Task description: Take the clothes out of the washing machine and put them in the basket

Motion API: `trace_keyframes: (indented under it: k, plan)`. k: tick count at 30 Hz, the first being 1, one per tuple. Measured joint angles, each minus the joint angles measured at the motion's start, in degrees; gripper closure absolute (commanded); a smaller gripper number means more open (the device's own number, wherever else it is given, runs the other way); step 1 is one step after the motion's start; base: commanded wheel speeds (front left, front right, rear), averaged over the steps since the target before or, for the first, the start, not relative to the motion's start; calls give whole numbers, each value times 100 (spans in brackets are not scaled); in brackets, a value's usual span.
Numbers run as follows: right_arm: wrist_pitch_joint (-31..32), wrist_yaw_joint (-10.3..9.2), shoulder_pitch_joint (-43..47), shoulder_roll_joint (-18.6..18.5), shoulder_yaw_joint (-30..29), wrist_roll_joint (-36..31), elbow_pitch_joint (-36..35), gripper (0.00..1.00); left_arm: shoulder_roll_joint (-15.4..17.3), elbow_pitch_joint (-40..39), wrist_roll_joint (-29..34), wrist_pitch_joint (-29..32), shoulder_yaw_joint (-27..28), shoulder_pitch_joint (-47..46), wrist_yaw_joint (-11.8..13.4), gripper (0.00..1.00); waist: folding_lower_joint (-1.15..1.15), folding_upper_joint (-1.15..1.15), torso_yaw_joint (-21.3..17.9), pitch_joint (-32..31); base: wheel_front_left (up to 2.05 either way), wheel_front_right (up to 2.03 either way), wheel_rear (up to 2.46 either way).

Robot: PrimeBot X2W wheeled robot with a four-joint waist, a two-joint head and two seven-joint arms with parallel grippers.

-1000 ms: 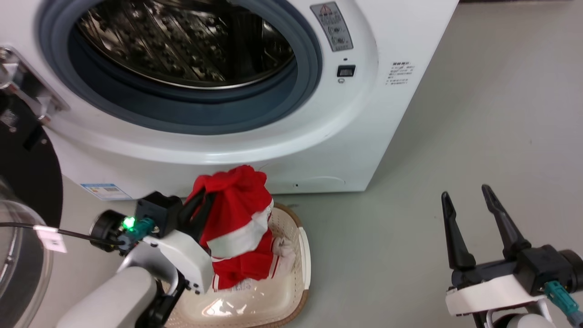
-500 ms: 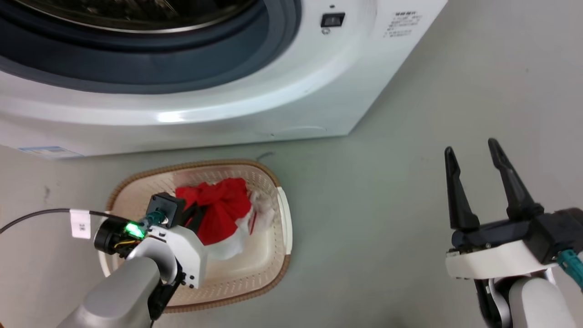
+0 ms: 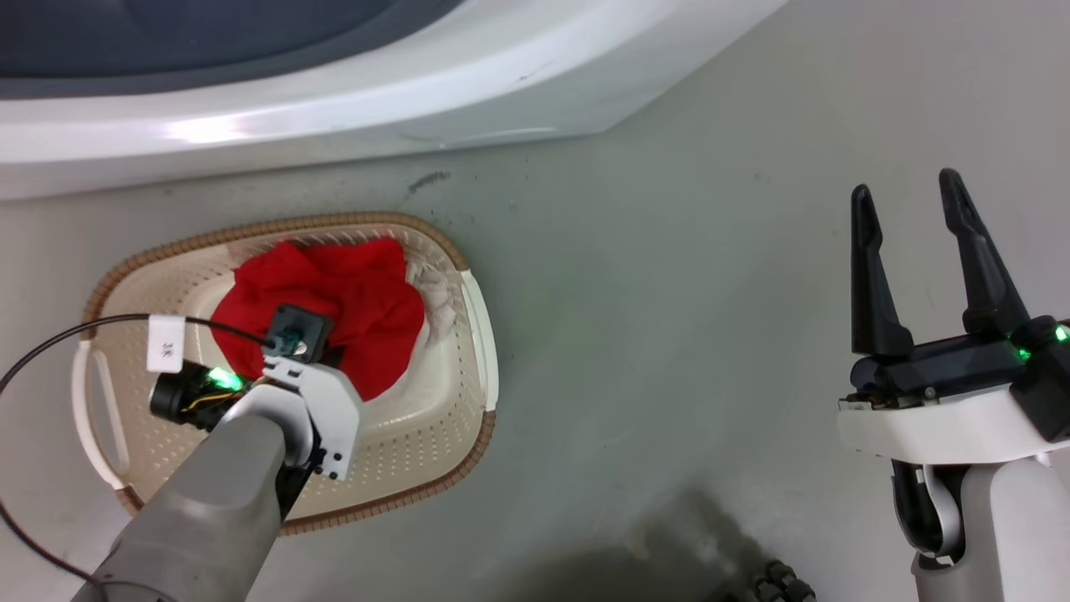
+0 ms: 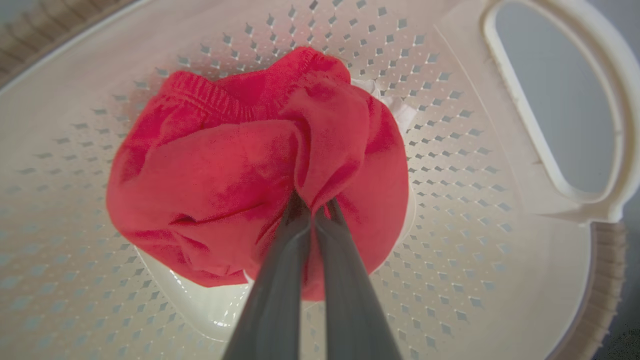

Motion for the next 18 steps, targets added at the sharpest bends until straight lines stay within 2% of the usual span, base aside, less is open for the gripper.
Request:
trace_keyframes:
  k: [3, 10, 17, 18]
  plan:
    - [1, 0, -51, 0, -12, 15, -60, 0, -164, 322, 5, 71, -35, -166, -27, 100, 0, 0, -22, 238, 0, 0, 0]
    - [1, 0, -197, 1, 0, 71, -176, 0, -270, 754, -66, 185, -1, -430, -76, 100, 0, 0, -69, 639, 0, 0, 0]
    - [1, 0, -263, 1, 12, 101, -185, 0, -377, 883, -68, 331, -44, -545, -77, 100, 0, 0, -59, 702, 0, 0, 0]
    - [1, 0, -263, 1, 12, 103, -177, 0, -391, 892, -71, 345, -46, -546, -77, 60, 0, 0, -60, 675, 0, 0, 0]
